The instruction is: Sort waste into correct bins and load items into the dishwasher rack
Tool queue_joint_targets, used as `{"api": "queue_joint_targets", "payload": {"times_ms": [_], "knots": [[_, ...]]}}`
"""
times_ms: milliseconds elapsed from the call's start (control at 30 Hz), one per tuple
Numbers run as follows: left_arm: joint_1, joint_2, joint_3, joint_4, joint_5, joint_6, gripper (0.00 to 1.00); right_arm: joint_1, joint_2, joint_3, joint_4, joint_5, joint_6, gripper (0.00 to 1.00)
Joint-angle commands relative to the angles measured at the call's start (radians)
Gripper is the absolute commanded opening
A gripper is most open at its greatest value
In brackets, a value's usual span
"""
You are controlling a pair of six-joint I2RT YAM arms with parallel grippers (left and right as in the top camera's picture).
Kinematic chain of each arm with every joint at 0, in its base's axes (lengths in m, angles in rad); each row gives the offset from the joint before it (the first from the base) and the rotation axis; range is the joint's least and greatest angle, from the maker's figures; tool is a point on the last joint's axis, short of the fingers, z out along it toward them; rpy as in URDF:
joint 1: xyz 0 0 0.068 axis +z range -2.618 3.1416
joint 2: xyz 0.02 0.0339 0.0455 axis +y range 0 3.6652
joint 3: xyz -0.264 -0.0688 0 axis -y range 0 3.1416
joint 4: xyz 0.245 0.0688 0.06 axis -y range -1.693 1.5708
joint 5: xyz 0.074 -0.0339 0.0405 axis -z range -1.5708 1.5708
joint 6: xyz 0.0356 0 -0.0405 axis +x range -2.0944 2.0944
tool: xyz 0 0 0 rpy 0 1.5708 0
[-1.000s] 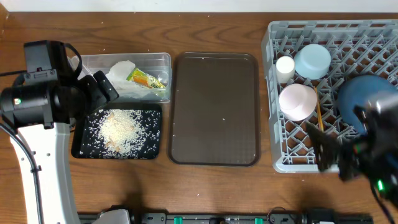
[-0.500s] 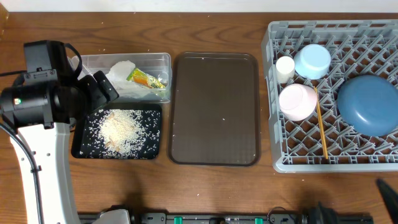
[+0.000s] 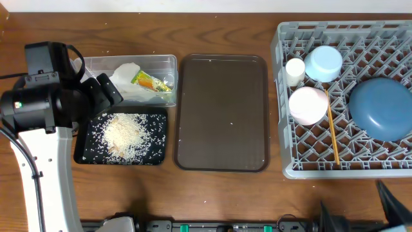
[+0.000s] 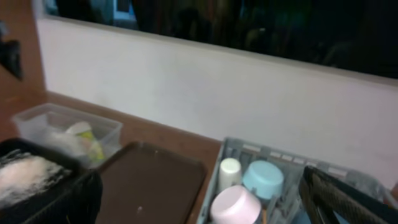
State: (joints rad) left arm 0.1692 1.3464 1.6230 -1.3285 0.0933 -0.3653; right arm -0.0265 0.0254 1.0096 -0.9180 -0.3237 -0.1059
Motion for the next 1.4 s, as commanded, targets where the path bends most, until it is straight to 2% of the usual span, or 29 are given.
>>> {"api": "queue_joint_targets", "payload": {"times_ms": [0,333,567,700,833,967,1100,1367], "knots": [[0.005,0.006,0.001,-0.002,-0.016,0.006,0.96,0.024,-0.016,-0.115,0.098,0.021,-0.008,0.99],[0.005,0.006,0.001,-0.002,-0.016,0.006,0.96,0.064,-0.019,-0.518,0.645,0.043,-0.008,0.99],[0.005,0.006,0.001,-0.002,-0.016,0.006,0.96,0.08,-0.02,-0.789,0.92,0.085,-0.002,0.99],[0.005,0.006,0.001,-0.002,-0.016,0.006,0.96,0.08,-0.02,-0.907,1.022,0.134,0.053,0.99],[0.005,0.006,0.001,-0.002,-0.016,0.006,0.96,0.08,-0.02,-1.008,1.081,0.184,0.11,0.99],[0.005,0.006,0.001,-0.002,-0.016,0.006,0.96,0.08,-0.021,-1.004,0.971,0.259,0.142,0.99],[0.005,0.006,0.001,-0.002,-0.016,0.006,0.96,0.08,-0.021,-1.004,0.841,0.381,0.24,0.99],[0.005,0.006,0.001,-0.002,-0.016,0.006,0.96,0.09,-0.021,-1.004,0.855,0.424,0.219,0.99]]}}
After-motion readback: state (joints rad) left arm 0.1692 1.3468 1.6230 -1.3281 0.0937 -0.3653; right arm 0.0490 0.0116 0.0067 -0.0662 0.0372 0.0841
